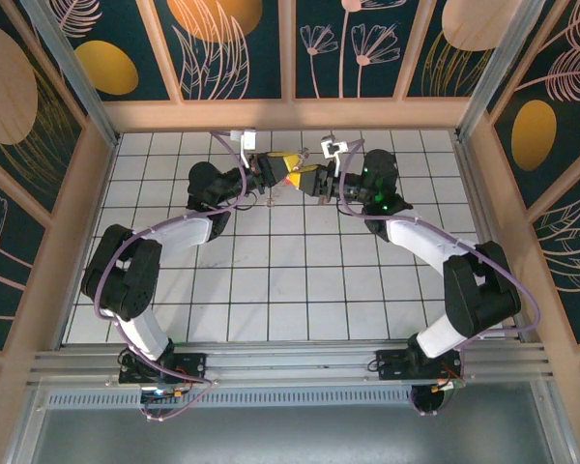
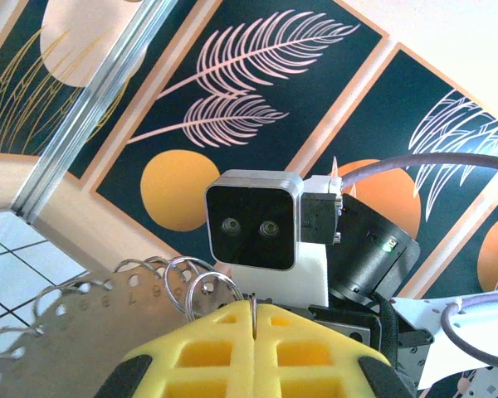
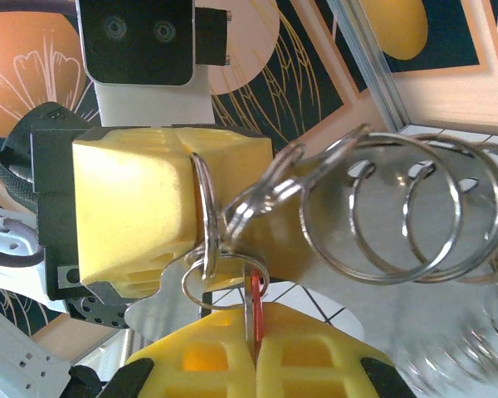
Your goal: Put the keys on the keyring
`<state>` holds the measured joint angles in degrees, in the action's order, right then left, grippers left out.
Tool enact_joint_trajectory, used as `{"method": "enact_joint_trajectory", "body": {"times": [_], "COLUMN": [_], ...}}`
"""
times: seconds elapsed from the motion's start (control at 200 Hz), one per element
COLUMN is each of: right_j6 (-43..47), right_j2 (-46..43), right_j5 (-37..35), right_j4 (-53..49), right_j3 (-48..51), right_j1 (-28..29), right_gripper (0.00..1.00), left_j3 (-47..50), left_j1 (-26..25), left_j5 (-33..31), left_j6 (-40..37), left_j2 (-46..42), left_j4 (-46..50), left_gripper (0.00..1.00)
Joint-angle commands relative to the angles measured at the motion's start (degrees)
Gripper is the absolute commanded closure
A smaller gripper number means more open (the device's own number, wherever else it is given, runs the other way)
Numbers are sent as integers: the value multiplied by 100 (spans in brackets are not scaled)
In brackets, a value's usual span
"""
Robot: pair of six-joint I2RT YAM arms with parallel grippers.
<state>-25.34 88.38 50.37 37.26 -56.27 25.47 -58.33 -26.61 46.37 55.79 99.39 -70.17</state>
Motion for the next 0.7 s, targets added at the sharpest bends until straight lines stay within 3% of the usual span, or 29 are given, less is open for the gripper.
{"method": "enact_joint_trajectory", "body": {"times": [0.0, 0.691], "right_j6": [210, 143], "right_j2": [-240, 16], "right_j5": [-224, -194], "right_j4": [-297, -305], "right_j3": [-14, -436], "right_j1": [-82, 94], "right_gripper": [100, 100], "left_j3": [-28, -23], "left_j1": [-108, -148], "left_j5": [136, 117], "left_j6": [-102, -99], "left_j2": [-43, -22], "left_j4": [-314, -348], "left_gripper": [100, 100]}}
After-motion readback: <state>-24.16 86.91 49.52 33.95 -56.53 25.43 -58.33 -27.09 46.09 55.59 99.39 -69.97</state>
